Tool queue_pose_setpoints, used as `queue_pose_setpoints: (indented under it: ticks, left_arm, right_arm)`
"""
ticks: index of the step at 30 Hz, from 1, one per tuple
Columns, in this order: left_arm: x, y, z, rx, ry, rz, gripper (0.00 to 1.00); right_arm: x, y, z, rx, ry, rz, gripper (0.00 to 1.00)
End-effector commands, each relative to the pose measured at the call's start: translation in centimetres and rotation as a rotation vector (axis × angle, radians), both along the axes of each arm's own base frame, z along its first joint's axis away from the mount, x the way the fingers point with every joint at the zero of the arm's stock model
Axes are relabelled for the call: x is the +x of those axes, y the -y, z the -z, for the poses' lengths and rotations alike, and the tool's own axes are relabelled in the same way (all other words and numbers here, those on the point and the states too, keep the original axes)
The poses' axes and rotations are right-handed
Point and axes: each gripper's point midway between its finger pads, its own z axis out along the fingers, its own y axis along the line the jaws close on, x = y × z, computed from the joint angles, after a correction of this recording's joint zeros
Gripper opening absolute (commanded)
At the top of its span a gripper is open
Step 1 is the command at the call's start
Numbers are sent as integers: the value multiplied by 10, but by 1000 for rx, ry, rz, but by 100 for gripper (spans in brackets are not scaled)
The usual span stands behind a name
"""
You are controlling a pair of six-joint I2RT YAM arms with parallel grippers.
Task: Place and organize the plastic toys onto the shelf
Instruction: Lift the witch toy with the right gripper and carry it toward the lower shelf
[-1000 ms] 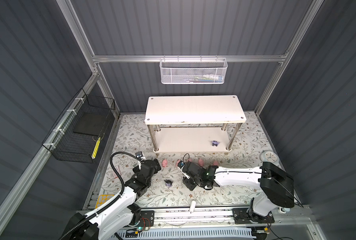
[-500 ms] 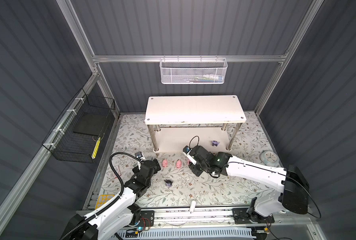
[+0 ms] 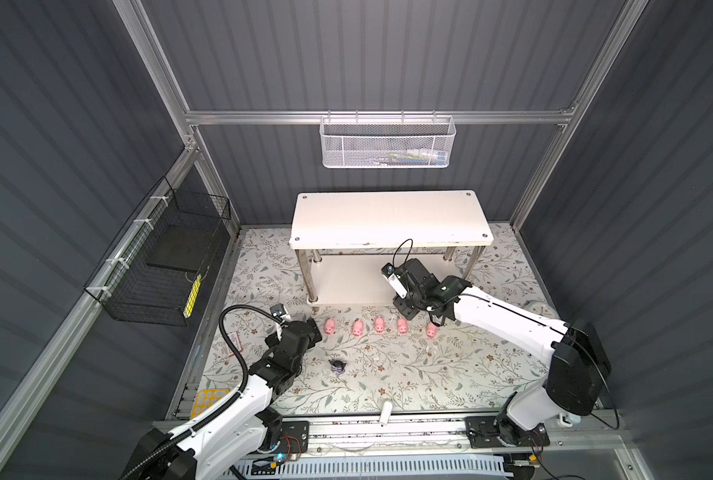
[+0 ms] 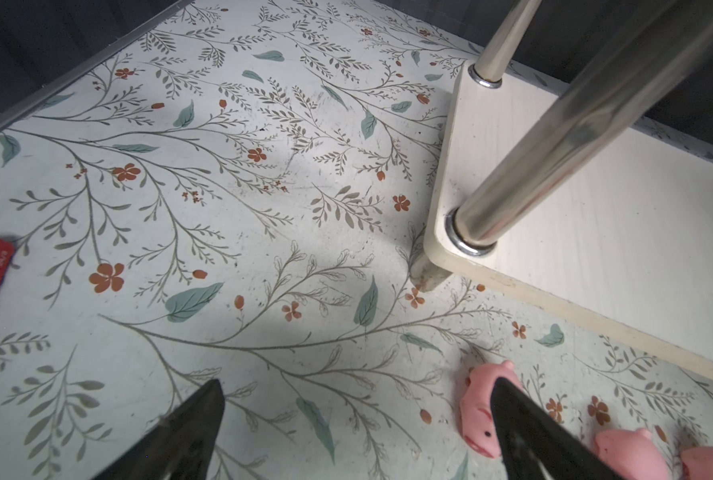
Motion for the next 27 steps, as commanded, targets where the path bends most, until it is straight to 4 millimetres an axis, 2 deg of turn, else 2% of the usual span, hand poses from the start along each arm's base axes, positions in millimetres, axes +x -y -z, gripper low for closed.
queue_pose_setpoints:
  ticks: [1, 13, 27]
  left_arm:
    - [-1, -4, 0, 0, 16, -20, 100]
    - [-4, -7, 5, -1, 13, -28, 100]
    - [-6, -8, 6, -5, 13, -32, 100]
  right_arm:
    - [16, -2, -8, -15, 37, -21, 26]
    - [38, -16, -4, 13, 40, -65, 26]
    - [55, -16, 15, 4, 58, -62, 26]
